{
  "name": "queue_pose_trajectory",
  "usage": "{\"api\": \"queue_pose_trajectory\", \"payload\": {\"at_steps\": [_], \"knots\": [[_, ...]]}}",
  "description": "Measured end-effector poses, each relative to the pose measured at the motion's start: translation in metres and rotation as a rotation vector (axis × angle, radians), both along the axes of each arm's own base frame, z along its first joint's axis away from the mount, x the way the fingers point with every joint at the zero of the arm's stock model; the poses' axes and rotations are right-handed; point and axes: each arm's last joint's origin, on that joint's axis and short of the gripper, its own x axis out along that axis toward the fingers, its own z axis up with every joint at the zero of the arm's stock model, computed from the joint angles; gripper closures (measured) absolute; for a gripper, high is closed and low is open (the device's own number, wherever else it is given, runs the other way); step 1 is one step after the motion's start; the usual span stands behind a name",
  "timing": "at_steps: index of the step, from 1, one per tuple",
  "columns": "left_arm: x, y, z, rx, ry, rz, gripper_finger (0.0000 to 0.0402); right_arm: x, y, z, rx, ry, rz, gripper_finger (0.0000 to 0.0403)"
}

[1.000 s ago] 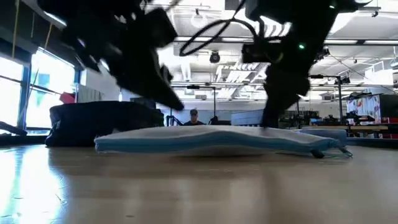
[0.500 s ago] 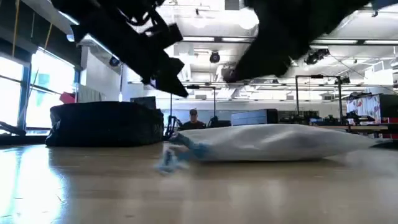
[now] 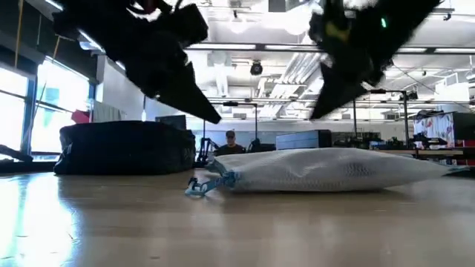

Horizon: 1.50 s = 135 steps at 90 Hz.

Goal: Unpack backpack
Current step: Open the white zip bag

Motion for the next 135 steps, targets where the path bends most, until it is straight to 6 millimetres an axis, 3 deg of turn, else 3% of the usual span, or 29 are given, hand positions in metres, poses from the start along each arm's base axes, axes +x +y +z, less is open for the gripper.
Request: {"api": "queue_pose_trajectory", "payload": {"at_steps": [9, 17, 27, 37, 54, 84, 92, 99, 113, 123, 135], "knots": [[0.004, 0.005, -0.013, -0.001, 0.029, 0.029, 0.0402, -0.015, -0.007, -0.015, 0.098, 0.041, -0.15, 0.0238], [0.007, 0.012, -0.024, -0.016, 0.058, 0.064, 0.0402, -0.021, -0.004, -0.028, 0.2, 0.045, -0.181, 0.0238], [0.011, 0.021, -0.034, -0.05, 0.067, 0.123, 0.0402, -0.018, 0.005, -0.037, 0.307, -0.046, -0.127, 0.0238], [0.012, 0.03, -0.037, -0.061, 0.066, 0.187, 0.0402, -0.009, 0.019, -0.038, 0.372, -0.139, 0.036, 0.0238], [0.006, 0.033, -0.02, 0.029, 0.008, 0.317, 0.0402, 0.008, 0.035, -0.022, 0.301, -0.287, 0.338, 0.0238], [-0.036, -0.002, 0.034, 0.21, -0.101, 0.384, 0.0402, 0.008, 0.036, -0.021, 0.285, -0.289, 0.362, 0.0238], [-0.049, -0.013, 0.046, 0.161, -0.135, 0.372, 0.0402, 0.008, 0.036, -0.021, 0.283, -0.288, 0.361, 0.0238], [-0.06, -0.019, 0.05, 0.016, -0.132, 0.367, 0.0402, 0.008, 0.036, -0.021, 0.281, -0.288, 0.36, 0.0238], [-0.07, -0.018, 0.044, -0.312, 0.078, 0.309, 0.0402, 0.008, 0.035, -0.022, 0.272, -0.291, 0.339, 0.0238], [-0.065, -0.015, 0.033, -0.328, 0.152, 0.308, 0.0402, 0.008, 0.029, -0.022, 0.258, -0.295, 0.265, 0.0238], [-0.047, 0.001, 0.022, -0.29, 0.144, 0.319, 0.0402, 0.009, 0.004, -0.018, 0.23, -0.278, 0.137, 0.0238]]}}
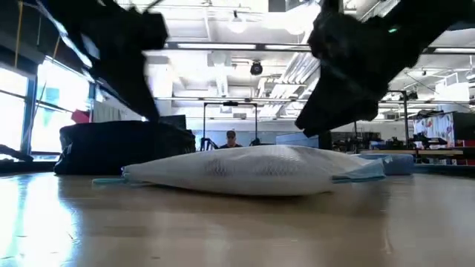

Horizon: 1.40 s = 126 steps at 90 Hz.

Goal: Unpack backpack
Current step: Open the white zip bag

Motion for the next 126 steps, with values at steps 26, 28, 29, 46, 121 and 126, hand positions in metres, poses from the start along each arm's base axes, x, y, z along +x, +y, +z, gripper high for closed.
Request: {"api": "queue_pose_trajectory", "payload": {"at_steps": [26, 28, 29, 46, 121, 126], "knots": [[0.045, 0.037, -0.047, 0.0, -0.008, -0.016, 0.0402, -0.004, -0.052, -0.009, 0.007, 0.2, -0.153, 0.0238], [0.048, 0.041, -0.049, 0.007, -0.008, -0.014, 0.0402, -0.003, -0.053, -0.011, 0.021, 0.212, -0.15, 0.0238], [0.05, 0.043, -0.051, 0.011, -0.008, -0.014, 0.0402, -0.003, -0.052, -0.012, 0.03, 0.218, -0.144, 0.0238], [0.075, 0.075, -0.052, 0.119, 0.032, 0.011, 0.0402, -0.003, -0.036, -0.022, 0.074, 0.271, -0.041, 0.0238], [-0.003, 0.004, -0.018, -0.02, 0.396, -0.049, 0.0338, -0.01, -0.016, -0.024, 0.038, 0.269, -0.01, 0.0238], [-0.007, 0.013, -0.026, -0.017, 0.42, -0.024, 0.0317, -0.01, -0.015, -0.024, 0.037, 0.268, -0.009, 0.0238]]}}
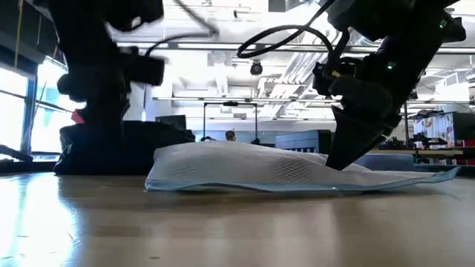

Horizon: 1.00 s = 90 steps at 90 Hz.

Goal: Unpack backpack
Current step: Open the white zip bag

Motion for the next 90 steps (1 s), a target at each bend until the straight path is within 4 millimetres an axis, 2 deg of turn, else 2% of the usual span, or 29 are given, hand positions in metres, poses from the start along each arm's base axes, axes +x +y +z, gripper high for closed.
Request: {"api": "queue_pose_trajectory", "payload": {"at_steps": [17, 29, 47, 70, 90], "knots": [[-0.001, 0.034, -0.023, -0.069, -0.054, 0.088, 0.025, 0.0, 0.0, 0.0, -0.008, -0.004, -0.003, 0.0238], [0.002, 0.05, -0.031, -0.151, -0.165, 0.084, 0.0224, 0.0, 0.0, 0.0, -0.009, -0.004, -0.003, 0.0238], [0.016, 0.06, -0.024, -0.185, -0.338, 0.06, 0.0213, 0.0, 0.0, 0.0, -0.009, -0.002, -0.003, 0.0238], [0.036, 0.058, -0.003, -0.316, -0.602, -0.009, 0.0213, 0.0, 0.0, 0.0, -0.013, -0.001, 0.003, 0.0238], [0.043, 0.069, 0.006, -0.253, -0.736, 0.017, 0.0213, 0.0, -0.001, 0.001, -0.067, -0.012, 0.006, 0.0238]]}}
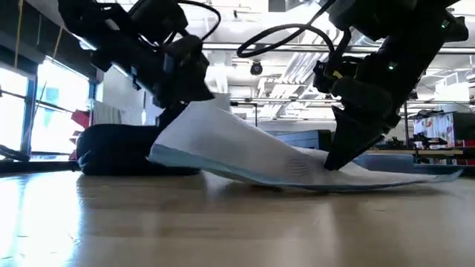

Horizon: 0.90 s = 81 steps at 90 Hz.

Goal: Unpack backpack
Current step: Open the white zip bag

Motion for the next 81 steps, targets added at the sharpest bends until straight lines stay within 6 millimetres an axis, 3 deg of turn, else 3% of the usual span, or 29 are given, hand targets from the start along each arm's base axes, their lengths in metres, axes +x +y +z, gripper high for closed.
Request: {"api": "queue_pose_trajectory", "payload": {"at_steps": [15, 31, 54, 66, 81], "knots": [[0.002, 0.012, 0.004, 0.047, -0.052, 0.042, 0.0213, 0.001, 0.003, 0.001, -0.015, -0.013, 0.027, 0.0238], [0.005, 0.021, 0.011, 0.039, -0.129, 0.037, 0.0213, 0.009, 0.014, 0.008, -0.039, -0.086, 0.183, 0.0238], [0.008, 0.021, 0.025, -0.032, -0.248, -0.08, 0.0213, 0.027, 0.035, 0.022, -0.263, -0.318, 0.357, 0.0238], [0.01, 0.015, 0.028, -0.037, -0.282, -0.113, 0.0213, 0.033, 0.023, 0.014, -0.336, -0.312, 0.249, 0.0238], [0.006, 0.009, 0.019, -0.093, -0.182, -0.104, 0.0213, 0.04, 0.006, 0.004, -0.227, -0.285, 0.199, 0.0238]]}}
